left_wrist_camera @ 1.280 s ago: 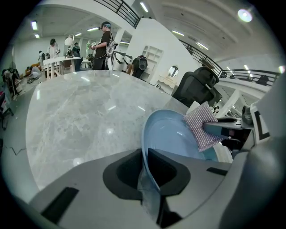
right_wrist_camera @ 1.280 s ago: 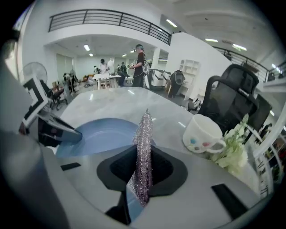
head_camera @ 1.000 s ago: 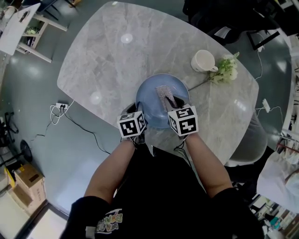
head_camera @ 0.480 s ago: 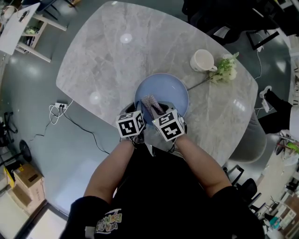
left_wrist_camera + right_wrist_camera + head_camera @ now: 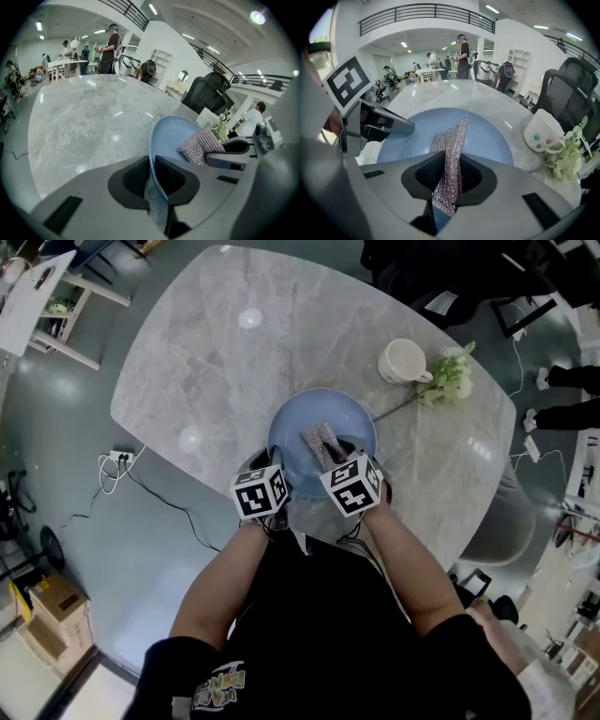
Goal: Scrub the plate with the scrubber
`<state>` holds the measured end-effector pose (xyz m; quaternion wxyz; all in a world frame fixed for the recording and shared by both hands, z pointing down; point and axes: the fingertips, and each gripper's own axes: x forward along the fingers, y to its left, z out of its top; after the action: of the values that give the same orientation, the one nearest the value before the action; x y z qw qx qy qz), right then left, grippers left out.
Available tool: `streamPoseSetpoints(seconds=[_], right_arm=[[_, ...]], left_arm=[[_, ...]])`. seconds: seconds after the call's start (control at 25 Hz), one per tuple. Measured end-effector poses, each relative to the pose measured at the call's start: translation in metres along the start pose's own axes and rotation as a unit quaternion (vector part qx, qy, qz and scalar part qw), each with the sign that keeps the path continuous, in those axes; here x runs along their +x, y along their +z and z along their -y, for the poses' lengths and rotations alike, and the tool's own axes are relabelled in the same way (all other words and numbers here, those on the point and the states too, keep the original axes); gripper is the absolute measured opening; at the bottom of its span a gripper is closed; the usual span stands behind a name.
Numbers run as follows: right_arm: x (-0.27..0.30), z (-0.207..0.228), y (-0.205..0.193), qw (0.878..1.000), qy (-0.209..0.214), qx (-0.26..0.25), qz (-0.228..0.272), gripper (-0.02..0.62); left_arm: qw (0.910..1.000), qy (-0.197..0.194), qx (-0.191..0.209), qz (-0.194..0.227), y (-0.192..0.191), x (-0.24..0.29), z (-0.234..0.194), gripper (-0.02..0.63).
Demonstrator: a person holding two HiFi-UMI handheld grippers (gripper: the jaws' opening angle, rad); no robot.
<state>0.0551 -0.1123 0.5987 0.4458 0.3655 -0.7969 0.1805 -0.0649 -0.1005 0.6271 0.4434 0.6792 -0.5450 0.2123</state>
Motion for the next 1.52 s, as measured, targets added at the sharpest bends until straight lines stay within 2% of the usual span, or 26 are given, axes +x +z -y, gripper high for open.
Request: streamPoseSetpoints(seconds=[0.2, 0.52, 0.84, 1.04, 1.12, 1.2, 1.36, 1.44, 1.52], right_arm=[[-0.003, 0.037, -0.008, 0.999, -0.046, -0.008, -0.006, 0.081], [-0.008, 0.081, -0.009, 0.991, -0.12, -0.061, -0.02, 0.08], [-0.012, 0.103, -0.006, 0.987, -0.15, -0.062, -0.015, 0.081], [-0.022, 0.105, 0.004, 0.986, -0.164, -0.035, 0.017, 0.081], [-0.027, 0.101, 0.009, 0.987, -0.158, -0.021, 0.034, 0.078], [-0.03, 0.092, 0.012, 0.99, -0.134, 0.011, 0.048, 0.077], [-0.031, 0.054, 0.013, 0.991, -0.046, 0.107, 0.065, 0.077], [-0.032, 0.028, 0.015, 0.99, -0.004, 0.127, 0.067, 0.077], [-0.032, 0.0, 0.016, 0.99, 0.028, 0.124, 0.066, 0.077]], left_arm=[[1.0, -0.001, 0.0, 0.0, 0.0, 0.002, 0.001, 0.052], [1.0, -0.002, 0.001, 0.003, 0.001, 0.001, 0.0, 0.052], [1.0, -0.002, -0.002, 0.002, 0.0, 0.001, 0.0, 0.051], [1.0, -0.002, -0.005, 0.0, 0.0, -0.001, -0.001, 0.049], [1.0, -0.002, -0.006, 0.001, 0.0, -0.001, -0.001, 0.049], [1.0, -0.001, -0.006, 0.002, 0.0, 0.0, -0.001, 0.049], [1.0, 0.001, -0.009, 0.002, -0.001, 0.0, 0.0, 0.049], [0.9999, 0.001, -0.011, 0.004, 0.0, 0.0, -0.001, 0.049], [0.9999, 0.002, -0.012, 0.005, 0.0, -0.001, 0.0, 0.049]])
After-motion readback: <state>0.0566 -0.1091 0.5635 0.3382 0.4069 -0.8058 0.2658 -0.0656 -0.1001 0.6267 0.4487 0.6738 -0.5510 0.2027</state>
